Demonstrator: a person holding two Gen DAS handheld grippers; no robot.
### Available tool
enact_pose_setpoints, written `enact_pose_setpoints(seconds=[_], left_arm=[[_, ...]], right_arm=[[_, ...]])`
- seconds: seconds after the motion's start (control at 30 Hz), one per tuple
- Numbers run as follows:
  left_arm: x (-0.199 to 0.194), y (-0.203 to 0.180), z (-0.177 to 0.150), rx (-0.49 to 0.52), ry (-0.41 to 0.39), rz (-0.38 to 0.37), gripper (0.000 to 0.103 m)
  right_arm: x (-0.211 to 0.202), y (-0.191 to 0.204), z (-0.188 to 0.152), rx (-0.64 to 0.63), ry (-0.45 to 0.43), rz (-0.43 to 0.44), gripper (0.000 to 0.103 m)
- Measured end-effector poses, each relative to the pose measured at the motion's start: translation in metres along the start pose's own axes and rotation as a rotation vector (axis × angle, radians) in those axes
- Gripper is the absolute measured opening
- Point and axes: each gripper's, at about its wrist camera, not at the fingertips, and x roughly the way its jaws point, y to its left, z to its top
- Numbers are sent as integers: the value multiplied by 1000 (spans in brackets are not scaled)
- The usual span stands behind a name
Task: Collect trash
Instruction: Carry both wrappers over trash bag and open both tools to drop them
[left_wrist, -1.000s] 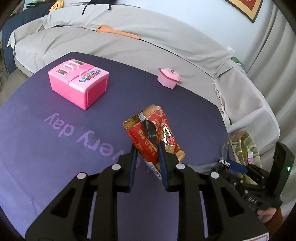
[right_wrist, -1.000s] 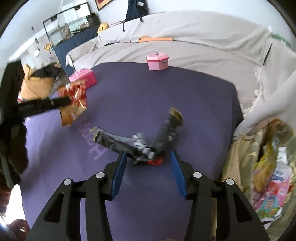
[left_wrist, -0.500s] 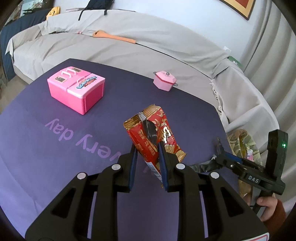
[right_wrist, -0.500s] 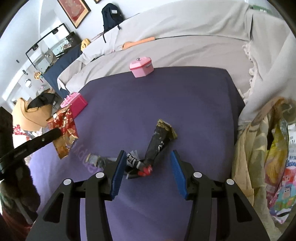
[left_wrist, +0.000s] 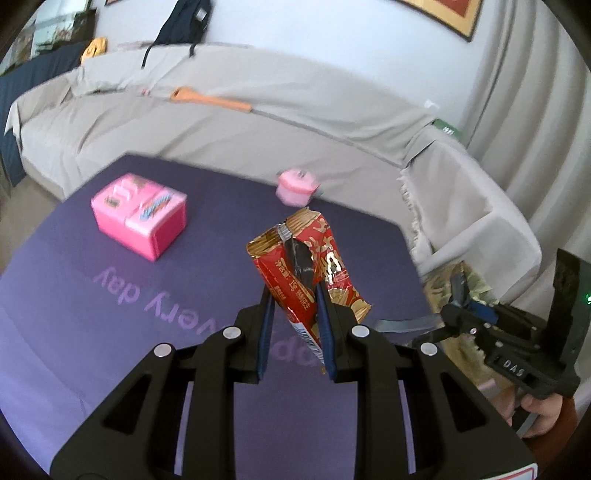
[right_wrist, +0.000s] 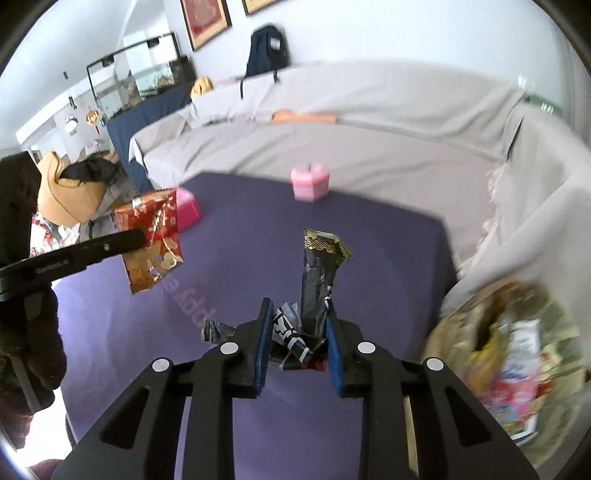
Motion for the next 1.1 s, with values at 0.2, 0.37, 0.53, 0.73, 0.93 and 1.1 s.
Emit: enact_pose_setpoints(seconds=[0.2, 0.37, 0.53, 0.73, 0.93, 1.1], left_arm=[[-34, -56, 23, 80, -77, -56, 21], [-38, -113, 32, 157, -96, -124, 21], [-14, -173, 31, 211, -36, -216, 21], [40, -236, 17, 259, 80, -328, 21], [99, -286, -2, 311, 170, -369, 21], [142, -293, -7, 307, 212, -378, 39]], right_arm=[[-72, -17, 13, -34, -140, -78, 26], [-123, -45, 8, -30, -221, -151, 26], [-159, -88, -3, 12, -255, -234, 26], [-193, -149, -21, 94, -272, -331, 26], [-206, -190, -39, 162, -281, -374, 26], [-190, -207, -48, 221, -262, -363, 26]])
